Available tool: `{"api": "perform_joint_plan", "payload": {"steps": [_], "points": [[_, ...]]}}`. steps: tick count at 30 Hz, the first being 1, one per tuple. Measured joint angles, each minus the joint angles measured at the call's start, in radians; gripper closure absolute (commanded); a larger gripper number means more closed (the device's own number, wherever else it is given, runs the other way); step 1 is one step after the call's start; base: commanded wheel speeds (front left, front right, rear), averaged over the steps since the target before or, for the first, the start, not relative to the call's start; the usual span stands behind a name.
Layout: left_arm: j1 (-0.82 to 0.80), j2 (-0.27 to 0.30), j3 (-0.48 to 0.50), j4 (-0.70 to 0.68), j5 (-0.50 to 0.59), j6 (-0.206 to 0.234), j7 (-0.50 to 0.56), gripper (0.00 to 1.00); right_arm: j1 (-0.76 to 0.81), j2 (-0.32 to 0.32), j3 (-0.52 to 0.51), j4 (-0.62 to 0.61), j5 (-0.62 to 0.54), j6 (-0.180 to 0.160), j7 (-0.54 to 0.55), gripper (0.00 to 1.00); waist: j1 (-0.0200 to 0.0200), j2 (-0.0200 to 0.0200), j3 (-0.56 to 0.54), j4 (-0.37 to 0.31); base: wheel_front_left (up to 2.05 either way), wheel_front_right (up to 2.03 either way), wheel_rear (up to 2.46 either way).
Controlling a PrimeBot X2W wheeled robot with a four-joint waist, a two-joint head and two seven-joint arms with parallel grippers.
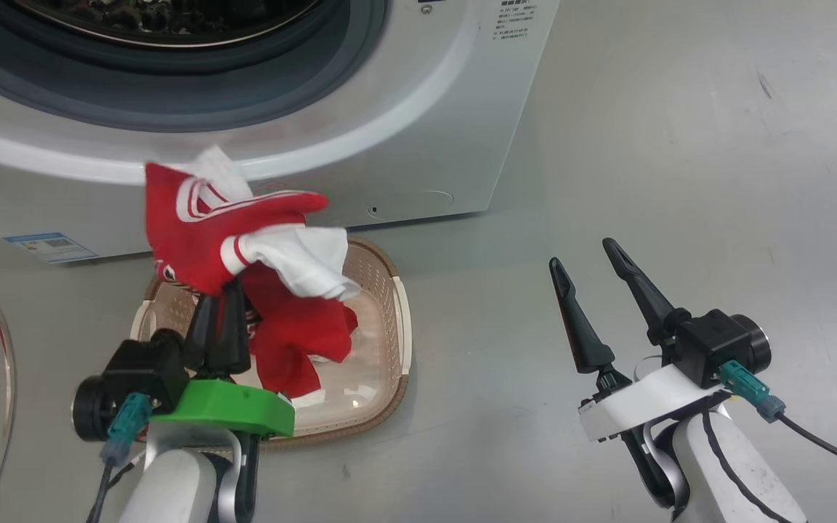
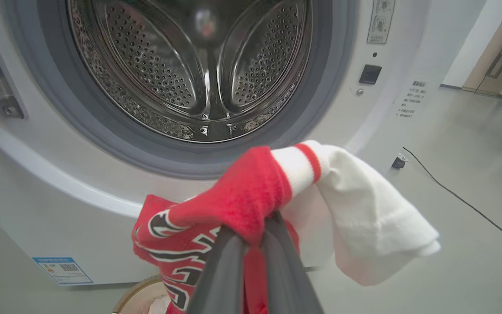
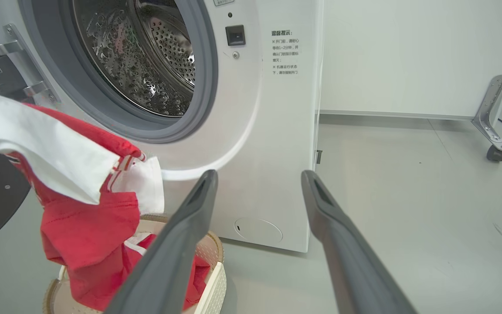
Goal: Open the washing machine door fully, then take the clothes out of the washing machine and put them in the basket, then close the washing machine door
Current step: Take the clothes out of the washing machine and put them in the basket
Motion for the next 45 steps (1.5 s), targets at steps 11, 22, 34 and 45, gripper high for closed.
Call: {"api": "perform_joint_plan", "payload": {"steps": [11,22,34,45], "points": [[0.018,0.003,-0.014,0.143,-0.037,0.009,0.038,1.00,-0.006,0.001,0.015,-0.022,0.000,0.006,0.000,0.00,0.0000,0.0000,0.048,-0.027,0.00,0.00,0.00],[-0.098,0.003,0.021,0.353,-0.051,0.016,0.092,1.00,-0.049,0.002,0.016,-0.049,0.001,0.010,0.000,0.00,0.0000,0.0000,0.130,-0.067,0.00,0.00,0.00],[-0.240,0.022,0.105,0.546,-0.052,0.021,0.145,1.00,-0.091,0.005,0.028,-0.073,0.023,0.015,0.000,0.00,0.0000,0.0000,0.231,-0.141,0.00,0.00,0.00],[-0.306,0.067,0.175,0.659,-0.069,0.025,0.153,1.00,-0.117,0.007,0.030,-0.086,0.086,0.010,0.000,0.00,0.0000,0.0000,0.289,-0.222,0.00,0.00,0.00]]}}
